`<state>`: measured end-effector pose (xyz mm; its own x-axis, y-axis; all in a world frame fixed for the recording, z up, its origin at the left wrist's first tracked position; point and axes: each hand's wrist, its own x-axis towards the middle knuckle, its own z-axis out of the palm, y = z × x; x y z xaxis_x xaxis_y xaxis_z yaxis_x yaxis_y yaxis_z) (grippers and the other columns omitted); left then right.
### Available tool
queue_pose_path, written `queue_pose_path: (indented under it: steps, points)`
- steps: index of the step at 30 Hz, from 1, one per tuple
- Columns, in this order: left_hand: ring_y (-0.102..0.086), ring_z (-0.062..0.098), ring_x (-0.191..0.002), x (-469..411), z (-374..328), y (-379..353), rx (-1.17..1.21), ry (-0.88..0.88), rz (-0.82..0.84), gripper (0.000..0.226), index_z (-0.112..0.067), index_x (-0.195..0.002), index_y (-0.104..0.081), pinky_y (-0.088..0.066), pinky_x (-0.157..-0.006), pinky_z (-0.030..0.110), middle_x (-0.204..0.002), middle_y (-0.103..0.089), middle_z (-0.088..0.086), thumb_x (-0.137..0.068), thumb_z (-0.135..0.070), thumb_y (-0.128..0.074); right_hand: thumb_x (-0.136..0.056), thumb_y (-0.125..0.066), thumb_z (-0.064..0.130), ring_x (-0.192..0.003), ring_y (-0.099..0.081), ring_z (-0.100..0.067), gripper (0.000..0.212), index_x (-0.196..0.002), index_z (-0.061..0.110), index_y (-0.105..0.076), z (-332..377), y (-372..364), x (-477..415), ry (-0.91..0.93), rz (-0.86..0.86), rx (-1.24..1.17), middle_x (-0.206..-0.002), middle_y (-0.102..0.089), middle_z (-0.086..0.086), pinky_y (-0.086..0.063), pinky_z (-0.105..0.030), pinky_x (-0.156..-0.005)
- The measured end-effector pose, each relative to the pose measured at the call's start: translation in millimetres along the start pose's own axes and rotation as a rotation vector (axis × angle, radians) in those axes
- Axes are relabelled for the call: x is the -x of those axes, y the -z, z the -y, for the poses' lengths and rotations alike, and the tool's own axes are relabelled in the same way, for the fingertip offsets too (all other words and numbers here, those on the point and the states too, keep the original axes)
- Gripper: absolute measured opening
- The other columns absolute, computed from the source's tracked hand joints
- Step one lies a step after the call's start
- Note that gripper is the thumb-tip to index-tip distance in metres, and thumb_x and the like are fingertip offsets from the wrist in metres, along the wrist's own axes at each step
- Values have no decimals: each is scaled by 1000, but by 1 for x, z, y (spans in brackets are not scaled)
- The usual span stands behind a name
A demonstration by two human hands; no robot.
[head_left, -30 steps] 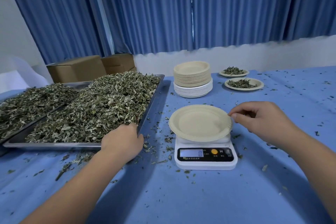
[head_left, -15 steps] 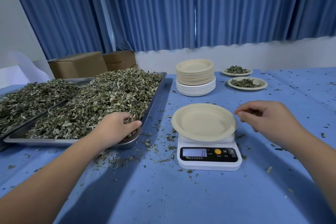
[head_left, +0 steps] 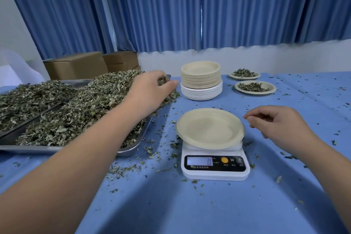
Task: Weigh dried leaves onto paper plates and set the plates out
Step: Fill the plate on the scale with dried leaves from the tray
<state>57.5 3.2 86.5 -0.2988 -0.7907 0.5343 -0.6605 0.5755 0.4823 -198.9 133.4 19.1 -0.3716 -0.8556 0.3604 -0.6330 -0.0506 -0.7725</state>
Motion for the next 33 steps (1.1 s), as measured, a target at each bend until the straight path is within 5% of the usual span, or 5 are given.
queue_pose_path:
  steps: [11, 16, 21, 28, 33]
  points:
    - [-55, 19, -101, 12, -38, -79, -195, -302, 413, 37, -24, -108, -57, -44, -74, 35, -109, -61, -5, -91, -56, -52, -86, -65, 9, -41, -42, -5, 29, -69, 32, -71, -4, 1, 1, 3, 0, -19, -64, -66, 1, -36, -11, -41]
    - [-51, 14, -118, 20, -33, -76, -284, -411, 431, 57, -39, -140, -38, -37, -79, 35, -133, -55, -12, -92, -68, -32, -86, -66, 10, -42, -43, -5, 27, -70, 30, -71, -2, 0, 0, 32, 11, -15, -54, -60, 7, -32, -9, -39]
    - [-39, 12, -135, 21, -20, -56, -184, -398, 369, 67, -37, -148, -30, -33, -104, 36, -149, -42, -10, -90, -67, -14, -87, -65, 11, -43, -42, -7, 26, -70, 30, -72, 0, 0, 1, 43, 14, 0, -55, -61, 6, -33, -9, -40]
    - [-69, 11, -89, 27, -13, -43, 504, -115, 324, 40, -37, -122, -53, -55, -83, 38, -116, -62, -9, -90, -56, -38, -87, -66, 12, -44, -45, -4, 26, -71, 30, -71, 0, 0, 2, 33, 11, 25, -57, -62, 13, -35, -8, -42]
    - [-57, -1, -93, 8, 20, -26, 23, -115, 109, 26, -27, -122, -60, -42, -82, 16, -115, -62, -9, -97, -27, -52, -87, -66, 12, -45, -46, -4, 26, -71, 32, -71, 0, 0, 0, 35, 7, 26, -63, -66, 12, -38, -9, -45]
